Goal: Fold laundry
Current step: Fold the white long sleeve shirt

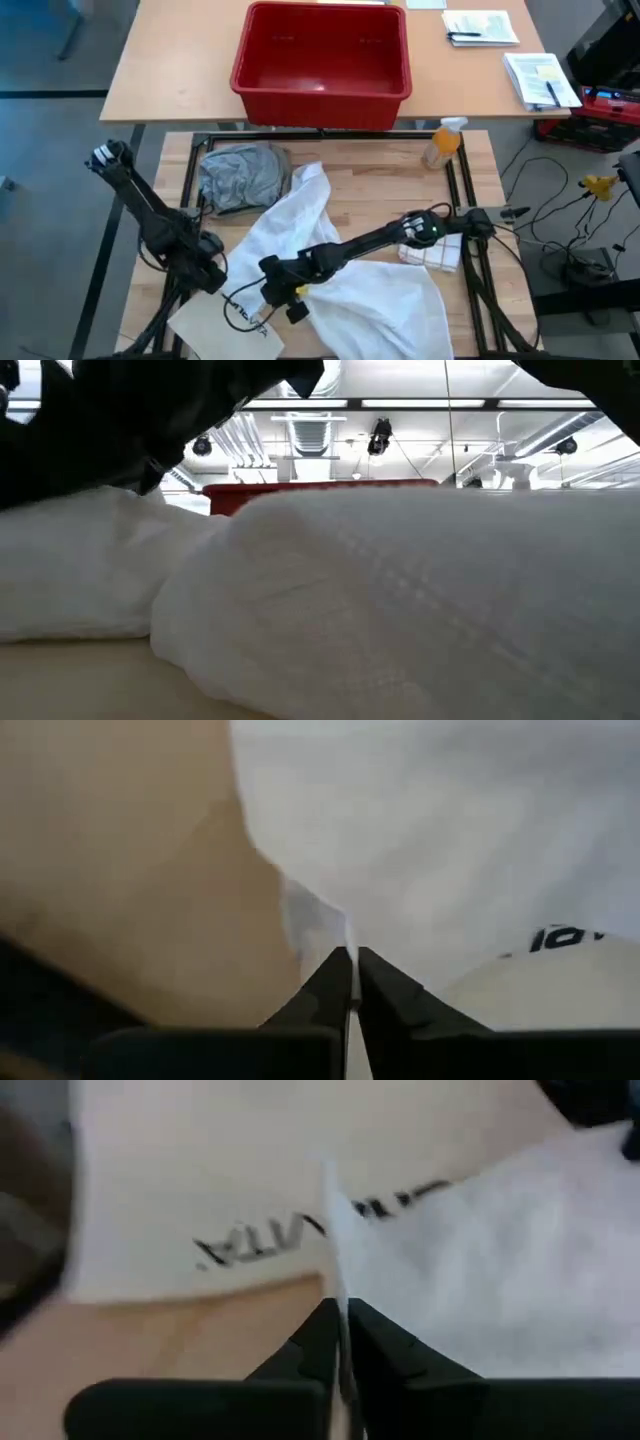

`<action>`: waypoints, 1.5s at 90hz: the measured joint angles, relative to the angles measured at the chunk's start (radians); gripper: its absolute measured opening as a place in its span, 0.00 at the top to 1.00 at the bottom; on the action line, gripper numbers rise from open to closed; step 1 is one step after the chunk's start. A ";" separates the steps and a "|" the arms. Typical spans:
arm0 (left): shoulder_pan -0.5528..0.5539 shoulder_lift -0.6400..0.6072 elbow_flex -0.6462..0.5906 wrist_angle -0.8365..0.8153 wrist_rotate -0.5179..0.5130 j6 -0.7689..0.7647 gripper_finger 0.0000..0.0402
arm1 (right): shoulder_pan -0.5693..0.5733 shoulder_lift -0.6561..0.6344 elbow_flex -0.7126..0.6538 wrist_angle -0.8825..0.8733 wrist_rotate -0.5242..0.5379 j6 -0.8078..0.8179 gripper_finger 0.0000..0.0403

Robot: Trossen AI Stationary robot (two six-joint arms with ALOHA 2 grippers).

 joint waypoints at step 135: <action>0.553 0.189 0.099 0.779 0.078 0.911 0.22 | 0.423 -0.485 -0.413 -0.463 0.805 1.264 0.74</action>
